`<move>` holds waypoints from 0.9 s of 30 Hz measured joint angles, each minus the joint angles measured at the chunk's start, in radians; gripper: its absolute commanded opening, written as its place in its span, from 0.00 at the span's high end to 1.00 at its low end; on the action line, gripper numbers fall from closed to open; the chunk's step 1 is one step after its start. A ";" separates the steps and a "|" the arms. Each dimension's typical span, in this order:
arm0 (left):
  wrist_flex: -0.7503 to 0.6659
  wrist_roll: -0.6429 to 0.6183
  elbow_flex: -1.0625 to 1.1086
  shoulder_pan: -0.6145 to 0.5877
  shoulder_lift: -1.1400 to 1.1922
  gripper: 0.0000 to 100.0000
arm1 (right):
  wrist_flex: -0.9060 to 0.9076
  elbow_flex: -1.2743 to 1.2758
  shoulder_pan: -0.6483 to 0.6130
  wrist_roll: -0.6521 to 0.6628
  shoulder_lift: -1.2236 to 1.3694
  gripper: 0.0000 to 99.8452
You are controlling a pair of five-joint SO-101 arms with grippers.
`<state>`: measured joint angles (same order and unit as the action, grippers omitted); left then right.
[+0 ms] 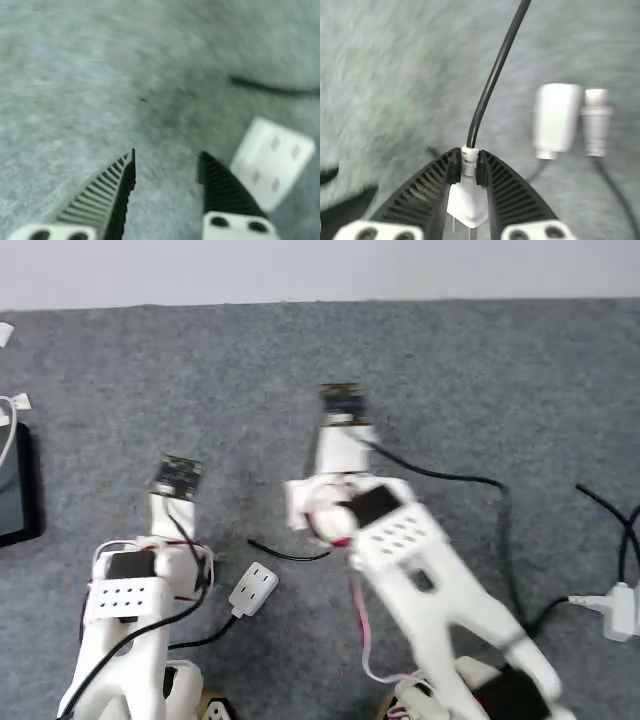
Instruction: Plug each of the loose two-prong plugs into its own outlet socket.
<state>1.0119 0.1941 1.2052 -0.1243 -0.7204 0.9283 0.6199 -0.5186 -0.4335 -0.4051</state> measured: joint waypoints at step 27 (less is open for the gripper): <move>0.302 0.216 0.230 0.446 -0.767 0.78 | 0.000 0.040 0.101 0.028 0.089 0.99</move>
<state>1.3142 0.4104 1.4354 0.3222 -1.4876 0.9283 0.6598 -0.4173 -0.4058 -0.3161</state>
